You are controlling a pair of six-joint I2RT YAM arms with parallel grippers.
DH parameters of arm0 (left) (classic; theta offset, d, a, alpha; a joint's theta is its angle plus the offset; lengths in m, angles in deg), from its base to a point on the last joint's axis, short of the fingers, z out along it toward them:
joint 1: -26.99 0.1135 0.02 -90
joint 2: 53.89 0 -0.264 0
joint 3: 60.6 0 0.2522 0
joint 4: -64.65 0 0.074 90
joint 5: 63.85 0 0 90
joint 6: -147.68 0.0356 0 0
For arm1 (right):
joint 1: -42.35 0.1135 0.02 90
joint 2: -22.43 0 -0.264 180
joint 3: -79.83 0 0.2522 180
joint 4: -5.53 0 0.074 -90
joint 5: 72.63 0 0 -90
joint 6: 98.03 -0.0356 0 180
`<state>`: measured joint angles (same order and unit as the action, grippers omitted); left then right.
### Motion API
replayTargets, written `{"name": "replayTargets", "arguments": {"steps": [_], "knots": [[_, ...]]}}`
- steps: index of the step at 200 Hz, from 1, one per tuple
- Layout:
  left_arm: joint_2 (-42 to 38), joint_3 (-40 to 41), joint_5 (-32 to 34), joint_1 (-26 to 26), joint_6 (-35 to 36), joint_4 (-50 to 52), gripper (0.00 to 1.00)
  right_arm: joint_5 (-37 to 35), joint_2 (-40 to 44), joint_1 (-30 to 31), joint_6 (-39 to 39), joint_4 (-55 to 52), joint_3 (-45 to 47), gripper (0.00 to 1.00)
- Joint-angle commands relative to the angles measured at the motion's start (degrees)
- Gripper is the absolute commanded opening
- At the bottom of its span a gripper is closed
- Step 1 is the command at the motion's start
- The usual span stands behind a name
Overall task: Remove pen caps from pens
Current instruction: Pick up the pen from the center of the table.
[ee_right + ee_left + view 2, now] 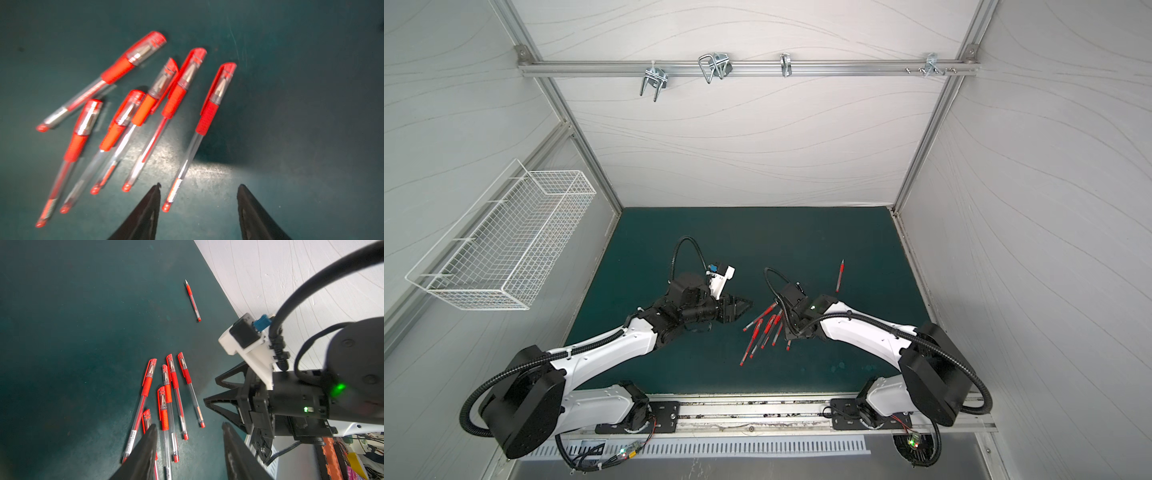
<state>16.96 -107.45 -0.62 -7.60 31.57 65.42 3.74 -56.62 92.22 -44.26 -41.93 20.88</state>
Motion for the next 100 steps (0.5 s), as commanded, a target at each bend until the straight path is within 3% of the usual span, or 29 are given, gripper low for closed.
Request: {"name": "replayTargets", "arguments": {"steps": [1, 100], "knots": [[-0.2, -2.4, -0.6, -0.2, 1.1, -0.4, 0.52, -0.7, -1.1, 0.6, -2.2, 1.2, 0.5, 0.58], [0.2, -2.6, -0.7, -0.2, 1.2, -0.4, 0.53, 0.8, -6.1, 0.5, -1.9, 5.0, 0.3, 0.42]]}}
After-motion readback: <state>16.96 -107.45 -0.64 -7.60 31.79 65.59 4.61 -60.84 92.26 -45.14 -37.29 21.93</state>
